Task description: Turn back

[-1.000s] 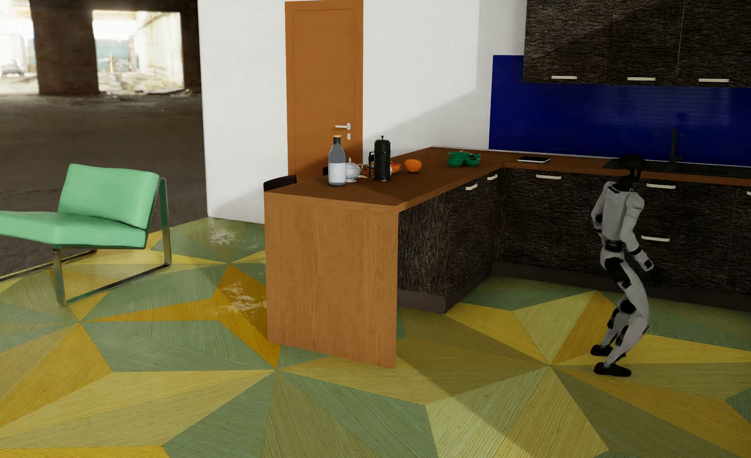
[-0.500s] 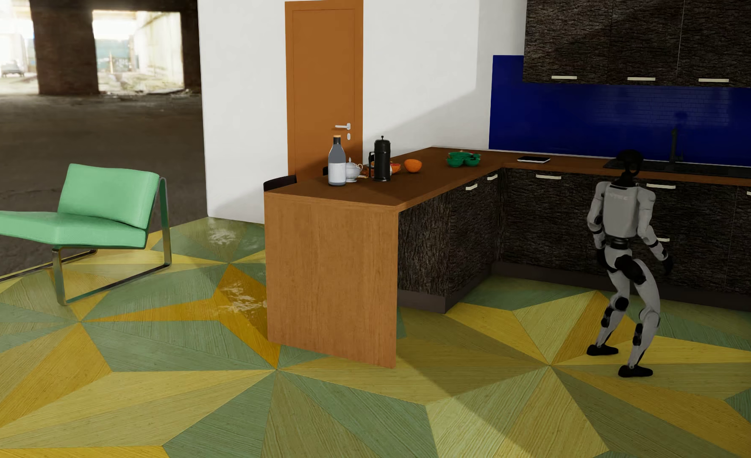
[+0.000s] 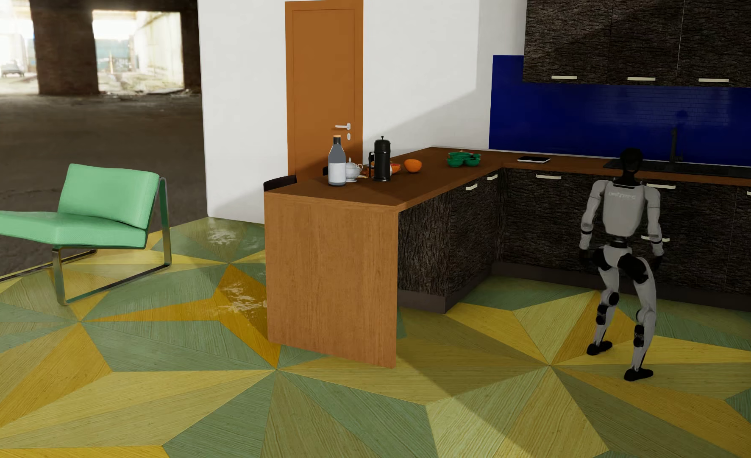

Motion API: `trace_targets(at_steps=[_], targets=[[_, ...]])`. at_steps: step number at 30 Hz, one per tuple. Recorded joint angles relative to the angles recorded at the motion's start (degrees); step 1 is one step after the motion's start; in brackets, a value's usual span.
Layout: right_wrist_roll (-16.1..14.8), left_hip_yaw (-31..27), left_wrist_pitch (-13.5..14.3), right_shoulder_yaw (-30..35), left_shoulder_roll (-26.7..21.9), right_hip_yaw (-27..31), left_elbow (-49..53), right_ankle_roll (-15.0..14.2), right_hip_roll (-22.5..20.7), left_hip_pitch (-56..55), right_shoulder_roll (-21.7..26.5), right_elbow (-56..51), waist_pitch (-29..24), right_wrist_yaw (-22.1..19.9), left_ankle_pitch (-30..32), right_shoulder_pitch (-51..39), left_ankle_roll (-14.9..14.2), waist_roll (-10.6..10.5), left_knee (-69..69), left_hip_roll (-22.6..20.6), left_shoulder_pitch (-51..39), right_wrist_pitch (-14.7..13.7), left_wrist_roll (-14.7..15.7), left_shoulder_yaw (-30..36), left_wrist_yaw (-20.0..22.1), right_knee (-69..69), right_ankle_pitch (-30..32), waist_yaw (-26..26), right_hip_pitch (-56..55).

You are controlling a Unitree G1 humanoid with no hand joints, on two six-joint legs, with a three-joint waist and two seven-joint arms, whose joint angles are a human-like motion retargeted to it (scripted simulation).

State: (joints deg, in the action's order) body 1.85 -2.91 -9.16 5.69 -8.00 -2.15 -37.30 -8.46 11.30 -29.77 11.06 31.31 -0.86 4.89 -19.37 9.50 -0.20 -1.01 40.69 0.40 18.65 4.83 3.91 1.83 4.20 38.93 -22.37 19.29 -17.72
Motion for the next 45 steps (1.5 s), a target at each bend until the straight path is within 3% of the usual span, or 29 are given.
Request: trace_targets(at_steps=[1, 3, 5, 8, 11, 13, 14, 16, 17, 18, 19, 20, 21, 22, 23, 24, 28, 29, 30, 31, 32, 35, 37, 38, 39, 40, 41, 43, 45], targets=[[0.4, -0.1, -1.2, 0.6, -1.0, 0.2, -1.9, -0.1, 0.2, -0.5, -1.5, 0.0, -0.3, -0.7, 2.3, -1.5, -4.2, 0.1, 0.1, 0.2, -0.4, -0.4, -0.8, 0.0, -0.2, 2.1, -1.1, -2.2, -0.5], [1.0, -1.6, -2.4, 2.0, 1.3, 1.4, -0.3, -0.5, 0.4, -0.7, -1.3, -0.7, -0.3, -2.2, 9.3, 0.7, -2.9, 1.0, -3.1, -1.6, -1.4, -3.1, -0.7, -0.5, -1.1, 2.6, -2.3, -1.6, -1.0], [1.5, -1.3, -1.3, 0.6, 1.2, -1.2, 1.2, -0.5, 1.1, -0.8, -1.3, 0.8, -0.8, -2.0, 4.4, 1.9, -0.2, 0.7, -3.3, -1.5, -1.2, -3.7, -0.7, 1.5, 1.9, -1.0, -1.0, 0.4, 1.7], [0.1, -2.7, 0.9, 2.1, -0.8, 1.9, -0.7, 1.2, 0.0, -2.1, -2.2, -0.9, -1.5, -0.7, 9.3, -0.9, -3.2, 1.0, -4.5, -2.2, 0.0, -2.4, 0.3, 1.6, -0.1, 7.2, -1.5, -2.1, -1.7], [0.0, 1.0, 0.1, -0.8, 1.6, 0.6, 1.2, -2.3, 0.2, -6.0, 0.8, 3.2, -1.7, 0.4, -1.4, -0.5, 6.5, -0.5, 3.1, -0.1, 0.0, -2.8, 1.1, -0.2, -2.3, 3.5, -5.5, -1.4, 1.9], [1.0, -0.1, 0.8, 0.3, -0.7, 0.1, -1.5, 3.0, -0.2, -7.1, -0.4, -1.6, -2.9, -1.8, 8.6, -0.8, -2.8, -2.3, 3.2, 1.1, -4.5, 0.3, -0.1, 2.6, -4.4, 18.5, -2.3, -6.1, -4.1], [1.9, -1.1, 2.7, 1.5, -0.1, 3.5, -0.2, 5.3, -2.1, -7.1, -1.6, -1.3, -2.1, -3.1, 14.3, -0.1, -2.6, -0.9, -0.1, -0.3, -2.4, 0.5, 0.5, 1.5, -5.0, 24.2, 1.9, -7.5, -9.1], [3.4, -1.5, 8.4, -1.5, 0.9, 5.4, 0.1, 7.1, -5.7, -7.8, 0.4, 2.3, -1.7, -2.4, 4.3, 2.0, -2.6, 1.9, 0.1, -3.0, 0.3, 0.5, 3.8, -1.4, -2.3, 11.5, -3.6, -6.9, -8.4], [3.1, 0.5, 10.0, -2.2, 0.2, 2.8, 0.0, 1.3, -5.4, -9.4, 3.4, 4.7, -1.1, -1.6, -5.6, 2.6, 0.3, 0.2, 8.2, -1.1, -0.4, 1.1, 4.4, 0.1, -0.9, 9.7, -2.9, -3.9, -6.5], [2.3, 3.1, 10.0, -2.9, -0.4, 0.6, 0.0, 0.1, -4.6, -8.9, 2.6, 4.1, -0.7, -1.6, -10.7, 0.7, 1.0, -0.8, 17.2, 0.8, -1.5, 2.4, 3.4, 0.2, -0.2, 10.3, -3.5, -4.5, -5.6], [1.2, 4.0, 9.0, -1.8, -1.1, -1.0, 0.6, 2.4, -4.4, -6.4, 1.1, 2.4, 0.5, -2.1, -13.9, -1.0, -0.1, -1.5, 22.2, 2.7, -1.8, 2.4, 1.6, 0.0, -0.1, 11.1, -4.2, -6.3, -5.4], [0.1, 3.7, 7.9, 1.2, -2.5, -2.4, -0.3, 5.7, -4.2, -2.4, 0.6, -0.1, 1.6, -3.0, -11.1, -2.2, -7.4, -2.4, 17.7, 4.6, -2.7, 0.8, -0.5, 2.0, -0.6, 14.0, -6.1, -8.6, -6.0], [-1.0, 3.5, 6.5, 2.0, -2.7, -1.5, -0.9, 5.6, -3.6, -2.5, -0.6, -0.3, 2.3, -4.3, -5.1, -1.6, 0.1, -1.1, 15.6, 2.8, -3.9, -2.4, -1.5, 0.9, -2.2, 16.1, -6.1, -8.8, -7.1], [-2.0, 2.0, 5.2, 2.3, -1.1, -0.1, 0.7, 3.2, -3.9, -2.8, -0.8, -0.6, 2.8, -5.3, -4.0, 0.5, 0.2, -0.1, 14.5, 1.3, -3.9, -5.1, -1.5, -0.7, -3.7, 14.3, -5.8, -7.5, -6.2], [-2.7, 1.7, 4.5, 0.8, -0.2, 0.7, 0.0, -1.2, -2.7, -2.0, -0.9, 0.0, 2.4, -5.9, -2.2, 0.9, 0.5, 1.6, 11.8, -0.5, -3.5, -5.7, -0.7, 0.3, -4.9, 11.6, -6.0, -5.1, -4.7], [-3.3, 0.2, 3.8, -0.7, 0.2, 1.1, 0.8, -1.9, -2.9, -1.6, -1.5, -0.2, 1.3, -6.3, -0.7, 0.2, 0.6, 2.3, 10.1, -1.7, -2.0, -4.9, 0.5, -0.2, -5.5, 9.8, -5.4, -3.7, -3.2], [-0.8, -4.4, 4.4, 0.2, -1.1, 4.4, -2.4, 8.2, -4.8, -1.4, -1.9, 0.1, -2.1, -6.0, 5.6, -1.1, 0.3, 5.6, 2.3, -6.1, 1.2, -2.4, 5.5, -1.2, -2.3, 7.6, -4.1, -3.5, -3.7], [0.1, -3.8, 3.0, -0.1, -0.2, 3.8, -2.4, 6.8, -4.7, -2.5, -0.2, 2.1, -2.0, -5.1, 2.4, 0.9, 1.9, 4.8, 2.4, -5.7, 0.3, -2.7, 6.2, -1.3, -1.1, 4.6, -3.3, -2.4, -2.6], [0.9, 0.3, 0.7, -0.4, 0.3, 1.6, -1.2, 0.3, -4.5, -3.4, 1.0, 4.6, -2.2, -4.3, -4.8, 0.3, 4.9, 2.1, 8.3, -2.4, -0.5, -1.9, 5.8, -1.1, -1.1, 3.3, -2.9, -2.8, -0.9], [1.6, 3.2, -1.4, -1.1, -0.4, 0.6, -0.7, -4.1, -4.3, -2.7, 0.3, 4.2, -2.0, -4.0, -8.2, -0.9, 4.8, -0.1, 11.9, 0.7, -1.1, -0.6, 4.1, 0.2, -1.9, 6.7, -4.6, -5.0, -1.7], [1.9, 3.4, -2.1, -0.5, -2.8, 1.6, -4.3, -5.7, -3.5, -3.4, -2.2, 1.1, -2.0, -4.4, -1.2, -1.6, 1.9, -0.4, 11.6, 0.3, -2.5, 0.0, 1.7, 1.6, -3.2, 14.4, -3.8, -8.6, -5.4], [1.8, 0.6, 0.9, -2.0, -0.3, 4.4, -1.7, -1.7, -7.4, -2.9, -2.7, 2.2, -1.8, -4.2, 4.1, 2.5, 1.5, 2.4, 4.8, -4.7, -5.0, -2.6, -1.1, 0.3, -3.9, 12.5, -3.9, -11.0, -11.0], [1.3, 0.6, 5.4, -0.9, 1.0, 1.9, 0.2, 7.4, -7.7, -2.1, 1.3, 4.9, -1.5, -3.6, 0.3, 4.2, 5.3, 0.9, 6.5, -4.2, -5.1, -2.1, -0.1, 1.6, -2.1, 7.4, -0.5, -6.9, -7.8], [0.9, 3.4, 7.0, -1.3, 0.7, 0.2, 1.2, 4.8, -7.3, -1.8, 1.2, 4.8, -1.7, -3.8, -6.9, 2.4, 6.4, -0.4, 13.5, -1.5, -4.5, -0.3, 0.8, 2.0, -3.1, 6.5, -0.3, -6.4, -6.2], [0.4, 3.6, 7.9, -1.2, -0.6, -1.2, -0.1, 4.9, -6.7, -0.1, 0.9, 3.3, -0.9, -4.3, -10.7, 1.0, 4.3, -1.3, 13.9, 1.2, -4.2, 0.3, 0.9, 1.6, -4.5, 8.2, -1.5, -7.2, -6.6], [0.1, 3.2, 8.3, -0.4, -2.2, -2.1, -2.1, 6.4, -5.7, 0.9, -0.7, 3.4, 0.0, -5.5, -6.4, -1.0, -4.2, -1.2, 10.8, 2.6, -4.1, 0.0, 0.9, 1.6, -5.4, 10.8, -3.1, -8.5, -7.5], [0.0, 3.2, 7.8, 0.9, -2.0, -1.6, -1.9, 5.2, -4.5, 0.6, -2.2, 2.3, 0.6, -6.9, -3.5, -1.3, -1.1, 0.0, 9.6, 1.0, -3.8, -1.0, 1.3, 0.0, -5.9, 12.3, -4.1, -8.4, -8.4], [-0.4, 1.1, 4.2, 0.2, 0.0, -3.8, 0.7, 5.1, -3.6, 1.7, -2.1, 0.8, 0.9, -7.9, -1.2, 2.1, -1.0, -0.3, 6.2, -0.2, -5.2, -4.0, 2.3, 1.1, -6.2, 8.5, -2.7, -3.3, -5.8], [-1.8, -0.3, 2.5, 0.3, -0.7, -0.8, -0.6, 3.9, -4.1, 1.6, -1.8, -0.5, -0.1, -7.0, 0.5, 0.3, -1.1, 0.0, 4.9, -1.3, -3.2, -4.3, 3.3, 1.4, -5.6, 9.1, -2.1, -3.7, -5.3]])
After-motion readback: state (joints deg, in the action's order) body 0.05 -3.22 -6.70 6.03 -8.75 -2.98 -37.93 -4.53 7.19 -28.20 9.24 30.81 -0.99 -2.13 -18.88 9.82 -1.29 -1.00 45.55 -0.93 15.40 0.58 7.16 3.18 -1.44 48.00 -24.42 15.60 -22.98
